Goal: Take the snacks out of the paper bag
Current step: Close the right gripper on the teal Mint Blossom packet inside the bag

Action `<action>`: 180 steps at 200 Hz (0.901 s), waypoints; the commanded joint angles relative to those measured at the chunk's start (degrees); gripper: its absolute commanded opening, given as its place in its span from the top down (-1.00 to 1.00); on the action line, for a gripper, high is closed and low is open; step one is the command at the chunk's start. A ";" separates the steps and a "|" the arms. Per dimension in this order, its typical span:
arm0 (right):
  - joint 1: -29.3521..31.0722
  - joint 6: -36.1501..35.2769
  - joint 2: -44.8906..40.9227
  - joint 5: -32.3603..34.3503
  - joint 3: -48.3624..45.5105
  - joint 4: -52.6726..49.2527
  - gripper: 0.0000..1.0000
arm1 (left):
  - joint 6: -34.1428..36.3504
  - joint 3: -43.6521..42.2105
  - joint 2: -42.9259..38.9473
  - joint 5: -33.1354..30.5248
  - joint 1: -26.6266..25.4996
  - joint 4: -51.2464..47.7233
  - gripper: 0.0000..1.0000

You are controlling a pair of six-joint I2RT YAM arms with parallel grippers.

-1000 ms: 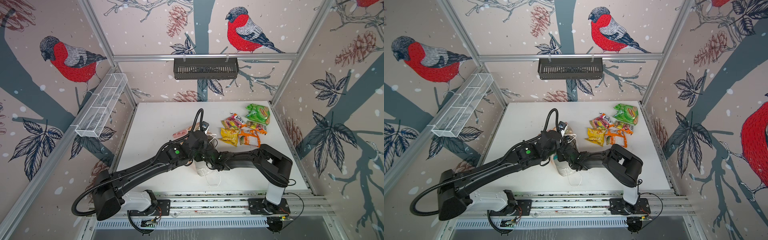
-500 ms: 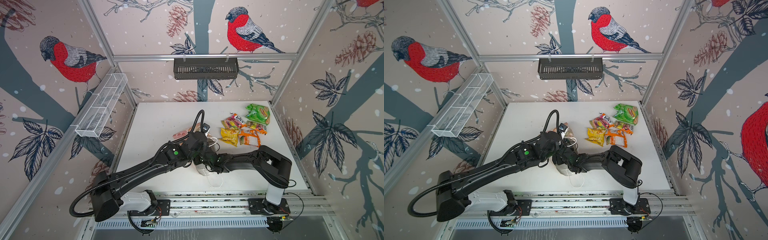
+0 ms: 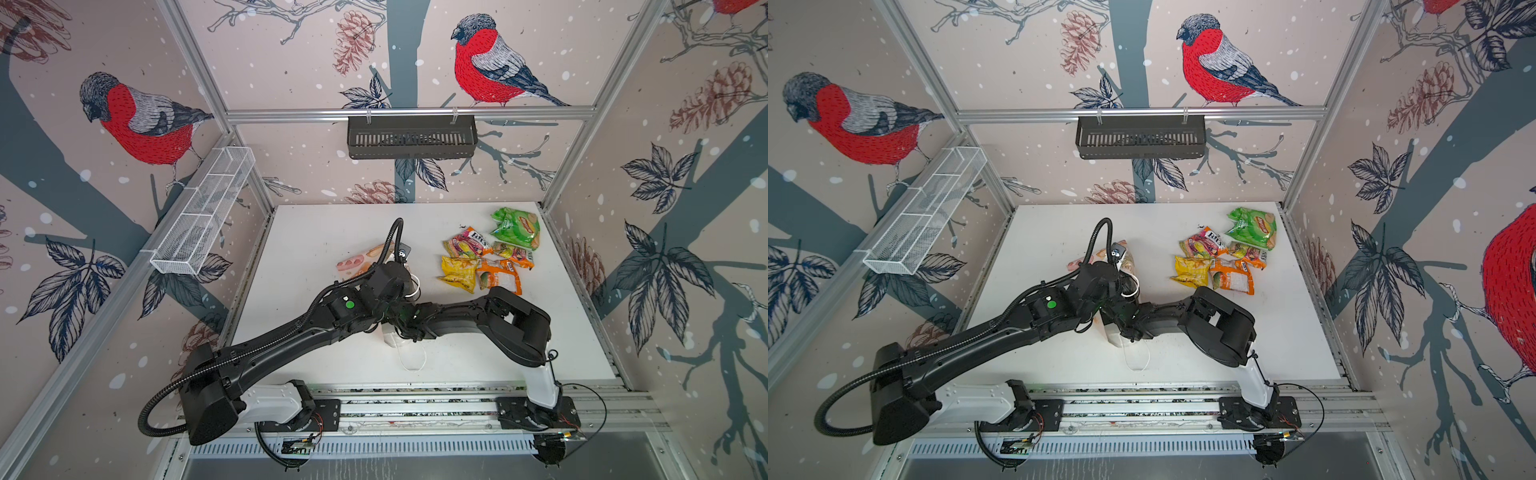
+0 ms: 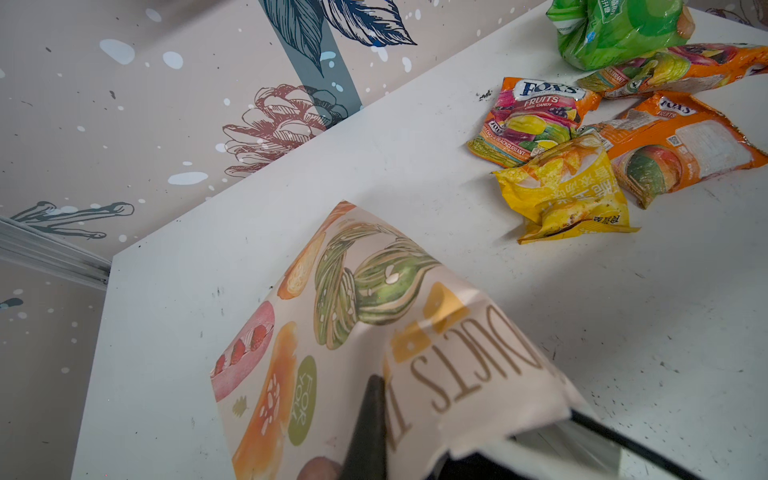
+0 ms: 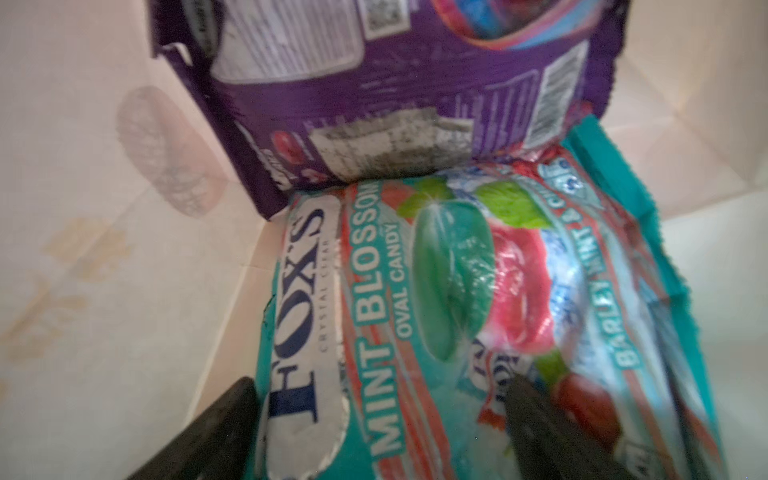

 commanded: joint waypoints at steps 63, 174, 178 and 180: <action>0.67 1.15 1.13 0.39 2.46 -13.29 -0.14 | -2.66 -0.59 0.55 7.93 -0.59 4.63 1.00; 0.61 0.67 -5.59 5.35 -1.03 -10.95 0.64 | -3.97 -0.76 2.15 7.80 -0.59 3.79 1.00; 0.66 0.59 -5.75 5.46 -0.94 -10.96 0.65 | -4.03 -0.77 2.26 7.65 -0.59 3.67 1.00; 0.71 0.58 -5.83 5.57 -0.94 -10.97 0.66 | -4.01 -0.64 2.37 7.67 -0.59 3.73 1.00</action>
